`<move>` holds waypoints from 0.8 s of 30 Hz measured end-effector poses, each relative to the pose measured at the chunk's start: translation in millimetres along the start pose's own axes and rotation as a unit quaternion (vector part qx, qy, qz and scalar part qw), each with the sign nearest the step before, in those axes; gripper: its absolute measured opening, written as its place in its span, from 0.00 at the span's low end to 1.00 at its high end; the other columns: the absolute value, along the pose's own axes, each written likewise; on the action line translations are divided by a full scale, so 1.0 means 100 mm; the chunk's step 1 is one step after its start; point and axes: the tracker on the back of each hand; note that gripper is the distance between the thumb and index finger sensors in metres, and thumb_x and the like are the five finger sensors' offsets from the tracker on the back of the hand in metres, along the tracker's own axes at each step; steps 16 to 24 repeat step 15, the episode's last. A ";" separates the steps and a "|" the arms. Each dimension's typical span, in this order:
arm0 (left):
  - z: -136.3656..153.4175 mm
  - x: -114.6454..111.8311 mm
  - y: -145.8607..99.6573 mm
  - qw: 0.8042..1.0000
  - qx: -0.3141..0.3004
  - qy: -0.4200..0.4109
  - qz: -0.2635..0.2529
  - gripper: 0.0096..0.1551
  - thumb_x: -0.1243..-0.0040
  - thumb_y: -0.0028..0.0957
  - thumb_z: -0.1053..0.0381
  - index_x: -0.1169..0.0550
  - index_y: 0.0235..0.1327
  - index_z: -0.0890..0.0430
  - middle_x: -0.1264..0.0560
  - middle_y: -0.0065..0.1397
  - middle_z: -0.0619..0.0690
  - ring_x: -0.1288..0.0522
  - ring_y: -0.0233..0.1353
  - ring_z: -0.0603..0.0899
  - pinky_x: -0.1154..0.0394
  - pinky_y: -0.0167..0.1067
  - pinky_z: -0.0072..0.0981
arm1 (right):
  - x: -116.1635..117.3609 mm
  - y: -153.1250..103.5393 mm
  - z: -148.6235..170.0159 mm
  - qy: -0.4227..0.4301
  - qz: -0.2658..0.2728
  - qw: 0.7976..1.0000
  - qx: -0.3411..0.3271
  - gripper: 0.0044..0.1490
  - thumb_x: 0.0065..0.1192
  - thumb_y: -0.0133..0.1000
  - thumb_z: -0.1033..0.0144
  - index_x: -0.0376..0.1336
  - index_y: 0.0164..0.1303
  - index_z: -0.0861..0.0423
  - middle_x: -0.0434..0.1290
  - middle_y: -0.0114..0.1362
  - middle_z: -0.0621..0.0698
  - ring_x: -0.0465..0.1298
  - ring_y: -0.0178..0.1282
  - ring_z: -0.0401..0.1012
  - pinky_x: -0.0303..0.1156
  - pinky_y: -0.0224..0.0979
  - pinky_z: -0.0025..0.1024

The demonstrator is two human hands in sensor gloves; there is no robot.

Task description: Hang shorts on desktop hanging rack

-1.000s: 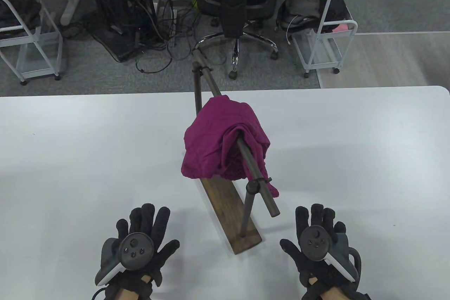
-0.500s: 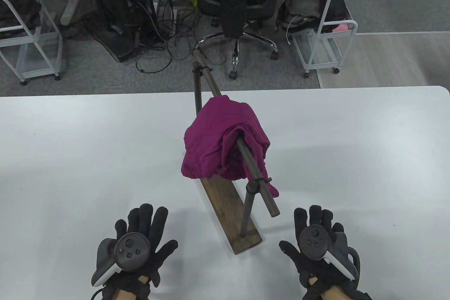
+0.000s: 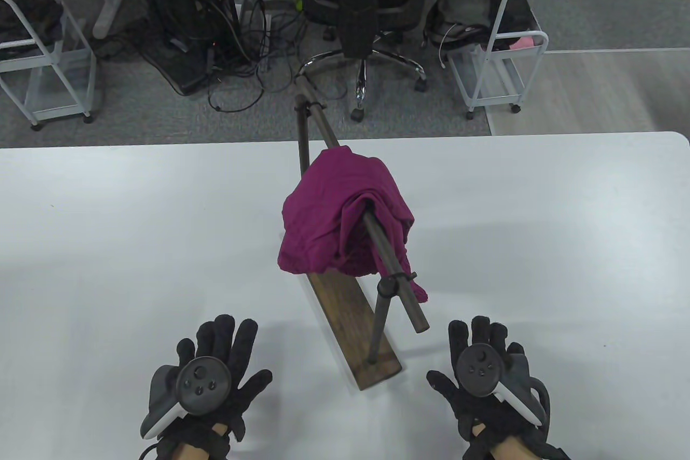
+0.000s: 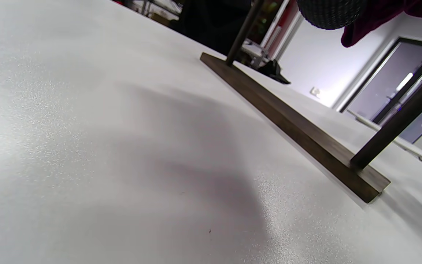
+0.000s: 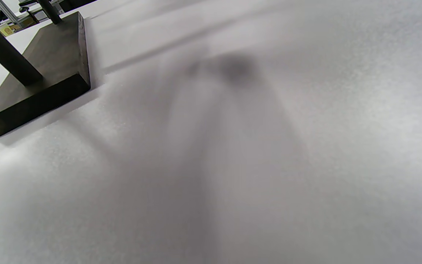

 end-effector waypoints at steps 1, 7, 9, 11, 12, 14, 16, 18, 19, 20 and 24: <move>0.00 0.00 0.00 1.000 -0.001 0.000 0.000 0.49 0.55 0.65 0.34 0.62 0.85 0.50 0.70 0.85 0.67 0.70 0.81 0.76 0.76 0.67 0.75 | 0.00 0.00 0.00 0.000 -0.001 1.000 0.001 0.55 0.36 0.58 0.32 0.09 0.66 0.37 0.05 0.75 0.49 0.09 0.78 0.54 0.10 0.75 0.63; 0.00 -0.01 0.01 1.000 -0.003 -0.003 0.006 0.49 0.55 0.65 0.34 0.62 0.85 0.51 0.69 0.85 0.68 0.70 0.81 0.76 0.76 0.68 0.75 | 0.00 0.01 0.00 -0.001 -0.003 1.000 -0.002 0.55 0.36 0.59 0.32 0.09 0.66 0.37 0.05 0.75 0.50 0.09 0.78 0.54 0.10 0.75 0.63; 0.00 -0.01 0.01 1.000 -0.004 -0.005 0.007 0.49 0.55 0.65 0.34 0.62 0.85 0.51 0.69 0.85 0.68 0.70 0.81 0.76 0.76 0.68 0.75 | 0.00 0.01 0.00 -0.001 -0.004 1.000 -0.002 0.55 0.36 0.59 0.32 0.09 0.66 0.37 0.05 0.75 0.50 0.09 0.78 0.54 0.10 0.75 0.63; -0.01 -0.01 0.01 1.000 -0.004 -0.004 0.009 0.49 0.55 0.65 0.34 0.62 0.85 0.51 0.69 0.85 0.68 0.70 0.81 0.76 0.76 0.68 0.75 | 0.00 0.01 0.00 0.000 -0.006 1.000 -0.002 0.55 0.36 0.58 0.32 0.09 0.66 0.37 0.05 0.75 0.50 0.09 0.78 0.54 0.10 0.75 0.63; -0.01 -0.02 0.02 1.000 -0.003 -0.005 0.010 0.49 0.55 0.65 0.34 0.62 0.85 0.51 0.69 0.85 0.68 0.70 0.81 0.76 0.76 0.68 0.75 | 0.00 0.01 0.00 0.001 -0.007 1.000 -0.001 0.55 0.36 0.58 0.32 0.09 0.66 0.37 0.05 0.75 0.49 0.09 0.78 0.54 0.10 0.75 0.63; -0.01 -0.02 0.02 1.000 -0.003 -0.007 0.014 0.49 0.55 0.65 0.34 0.62 0.85 0.51 0.69 0.85 0.68 0.70 0.81 0.76 0.76 0.68 0.75 | 0.00 0.01 0.00 0.002 -0.007 1.000 -0.002 0.55 0.36 0.58 0.32 0.09 0.66 0.37 0.05 0.75 0.50 0.09 0.78 0.54 0.10 0.75 0.63; -0.01 -0.02 0.02 1.000 -0.004 -0.007 0.015 0.49 0.55 0.65 0.34 0.61 0.85 0.51 0.69 0.85 0.68 0.70 0.81 0.76 0.76 0.68 0.75 | 0.00 0.01 0.00 0.002 -0.007 1.000 -0.002 0.55 0.36 0.58 0.32 0.09 0.66 0.37 0.05 0.75 0.49 0.09 0.78 0.54 0.10 0.75 0.63; -0.01 -0.02 0.02 1.000 -0.004 -0.007 0.015 0.49 0.55 0.65 0.34 0.61 0.85 0.51 0.69 0.85 0.68 0.70 0.81 0.76 0.76 0.68 0.75 | 0.00 0.01 0.00 0.002 -0.007 1.000 -0.002 0.55 0.36 0.58 0.32 0.09 0.66 0.37 0.05 0.75 0.49 0.09 0.78 0.54 0.10 0.75 0.63; -0.01 -0.02 0.02 1.000 -0.004 -0.007 0.015 0.49 0.55 0.65 0.34 0.61 0.85 0.51 0.69 0.85 0.68 0.70 0.81 0.76 0.76 0.68 0.75 | 0.00 0.01 0.00 0.002 -0.007 1.000 -0.002 0.55 0.36 0.58 0.32 0.09 0.66 0.37 0.05 0.75 0.49 0.09 0.78 0.54 0.10 0.75 0.63; -0.01 -0.02 0.02 1.000 -0.004 -0.007 0.015 0.49 0.55 0.65 0.34 0.61 0.85 0.51 0.69 0.85 0.68 0.70 0.81 0.76 0.76 0.68 0.75 | 0.00 0.01 0.00 0.002 -0.007 1.000 -0.002 0.55 0.36 0.58 0.32 0.09 0.66 0.37 0.05 0.75 0.49 0.09 0.78 0.54 0.10 0.75 0.63; -0.01 -0.02 0.02 1.000 -0.004 -0.007 0.015 0.49 0.55 0.65 0.34 0.61 0.85 0.51 0.69 0.85 0.68 0.70 0.81 0.76 0.76 0.68 0.75 | 0.00 0.01 0.00 0.002 -0.007 1.000 -0.002 0.55 0.36 0.58 0.32 0.09 0.66 0.37 0.05 0.75 0.49 0.09 0.78 0.54 0.10 0.75 0.63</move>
Point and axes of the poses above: the tracker on the back of each hand, its own z axis roughly to the little-finger side, its own y axis roughly from the wrist to the fingertips, x = y × z
